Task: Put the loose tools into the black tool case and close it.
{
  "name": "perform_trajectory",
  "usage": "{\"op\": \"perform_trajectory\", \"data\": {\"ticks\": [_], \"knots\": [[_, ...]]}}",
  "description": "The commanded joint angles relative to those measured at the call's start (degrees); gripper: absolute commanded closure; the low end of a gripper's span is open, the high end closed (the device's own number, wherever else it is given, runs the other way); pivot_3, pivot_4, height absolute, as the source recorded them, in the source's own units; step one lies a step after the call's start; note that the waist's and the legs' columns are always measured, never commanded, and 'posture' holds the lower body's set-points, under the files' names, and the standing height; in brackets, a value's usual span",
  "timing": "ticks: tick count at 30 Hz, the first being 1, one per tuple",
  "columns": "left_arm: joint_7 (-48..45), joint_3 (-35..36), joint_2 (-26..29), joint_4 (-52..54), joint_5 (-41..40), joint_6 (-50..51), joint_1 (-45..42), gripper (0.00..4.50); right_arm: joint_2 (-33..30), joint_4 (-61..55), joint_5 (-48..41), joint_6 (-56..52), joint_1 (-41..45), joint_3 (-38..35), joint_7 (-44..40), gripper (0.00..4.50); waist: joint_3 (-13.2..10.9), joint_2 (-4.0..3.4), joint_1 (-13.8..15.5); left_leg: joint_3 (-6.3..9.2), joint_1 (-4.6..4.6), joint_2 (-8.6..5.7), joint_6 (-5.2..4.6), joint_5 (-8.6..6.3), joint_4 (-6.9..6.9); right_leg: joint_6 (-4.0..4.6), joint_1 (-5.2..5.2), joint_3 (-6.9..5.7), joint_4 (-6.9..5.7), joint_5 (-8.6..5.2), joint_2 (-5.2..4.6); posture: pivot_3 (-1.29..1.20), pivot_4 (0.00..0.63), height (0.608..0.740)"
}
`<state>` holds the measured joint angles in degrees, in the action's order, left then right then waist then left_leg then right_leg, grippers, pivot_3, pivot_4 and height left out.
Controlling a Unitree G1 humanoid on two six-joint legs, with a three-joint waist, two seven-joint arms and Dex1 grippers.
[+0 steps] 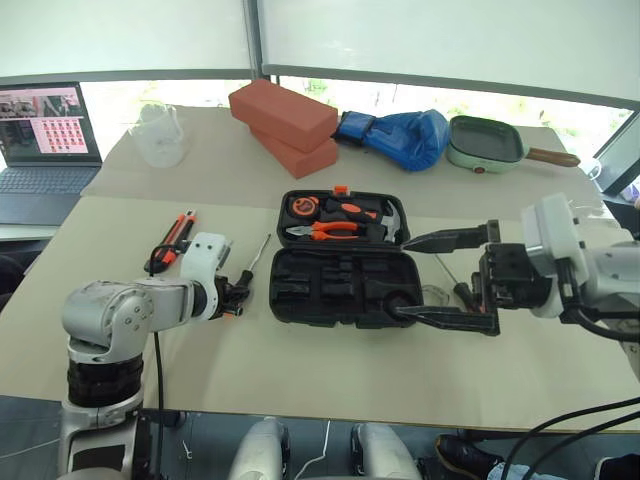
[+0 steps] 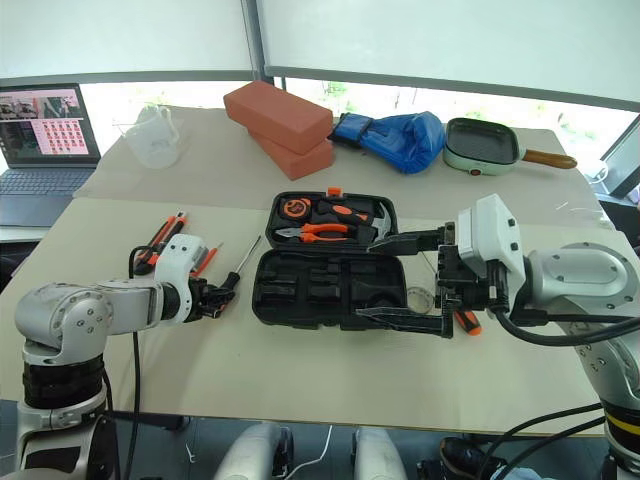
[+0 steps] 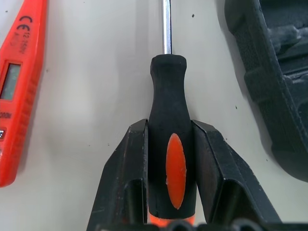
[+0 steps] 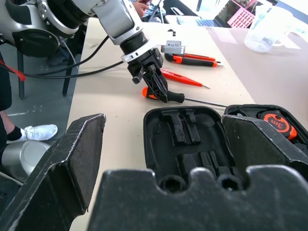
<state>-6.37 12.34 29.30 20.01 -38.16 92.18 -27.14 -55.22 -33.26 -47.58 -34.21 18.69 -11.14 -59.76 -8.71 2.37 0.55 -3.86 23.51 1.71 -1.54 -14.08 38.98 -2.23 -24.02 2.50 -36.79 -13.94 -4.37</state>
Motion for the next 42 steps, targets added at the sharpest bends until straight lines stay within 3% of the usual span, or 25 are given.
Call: {"op": "perform_trajectory", "data": {"ticks": [1, 8, 16, 22, 28, 36, 42], "knots": [[-1.6, 1.8, 2.0, -0.6, 2.3, -3.0, -4.1, 3.65, 0.1, -0.9, -1.1, -0.2, 0.7, -0.7, 0.2, 0.0, 0.0, 0.01, 0.0, 0.0, 0.0, 0.0, 0.0, 0.0, 0.0, 0.0, 0.0, 0.0, 0.0, 0.0, 0.0, 0.0, 0.15, 0.738], [-13.7, -8.1, 10.0, -2.7, 7.4, -24.1, -12.0, 3.65, 0.3, -0.4, -0.8, -0.2, 0.6, -0.2, 0.4, 0.0, -0.1, 0.12, 0.2, 0.04, 0.21, -0.04, 0.03, 0.02, 0.02, 0.01, -0.1, -0.09, 0.08, 0.01, -0.02, 0.0, 0.15, 0.738], [-48.9, -28.0, 20.3, -13.4, 19.9, -59.0, -17.5, 3.65, 0.7, 1.5, 0.7, 0.3, -2.7, -2.1, 1.9, 0.0, -0.1, 0.11, 0.1, -0.06, 0.26, -0.07, 0.02, 0.02, 0.01, 0.02, -0.15, -0.11, 0.14, 0.0, 0.05, 0.0, 0.15, 0.738], [-59.1, -38.2, 14.1, -28.9, 31.2, -75.1, -26.0, 3.65, 1.2, 2.1, 3.5, 1.0, -7.3, -4.8, 5.0, 0.0, -0.1, 0.11, 0.5, -0.17, 0.39, -0.12, -0.04, 0.01, 0.17, -0.02, -0.15, -0.15, 0.15, 0.0, 0.09, 0.0, 0.15, 0.738], [-62.0, -43.9, 6.4, -42.3, 40.8, -86.9, -31.7, 3.65, 2.6, 0.5, 6.0, 1.9, -13.7, -8.3, 7.8, 0.0, -0.1, 0.12, 0.6, -0.11, 0.71, -0.15, -0.14, -0.04, 0.46, -0.13, -0.24, -0.22, 0.14, -0.02, 0.11, 0.0, 0.15, 0.738], [-61.4, -43.9, -0.5, -54.4, 47.1, -90.8, -35.7, 3.65, 4.4, -2.6, 5.8, 1.4, -17.0, -10.1, 10.7, 0.0, -0.1, 0.11, 0.1, 0.11, 0.83, -0.11, -0.31, -0.15, 0.82, -0.25, -0.23, -0.2, 0.05, 0.0, 0.13, 0.0, 0.15, 0.738], [-63.4, -43.4, -1.3, -56.9, 48.9, -90.6, -35.7, 3.65, 4.7, -2.8, 5.7, 1.4, -17.1, -10.2, 11.8, 0.0, -0.1, 0.11, 0.1, 0.13, 0.81, -0.13, -0.35, -0.17, 0.86, -0.3, -0.17, -0.2, 0.05, 0.02, 0.09, 0.0, 0.15, 0.738]]}}
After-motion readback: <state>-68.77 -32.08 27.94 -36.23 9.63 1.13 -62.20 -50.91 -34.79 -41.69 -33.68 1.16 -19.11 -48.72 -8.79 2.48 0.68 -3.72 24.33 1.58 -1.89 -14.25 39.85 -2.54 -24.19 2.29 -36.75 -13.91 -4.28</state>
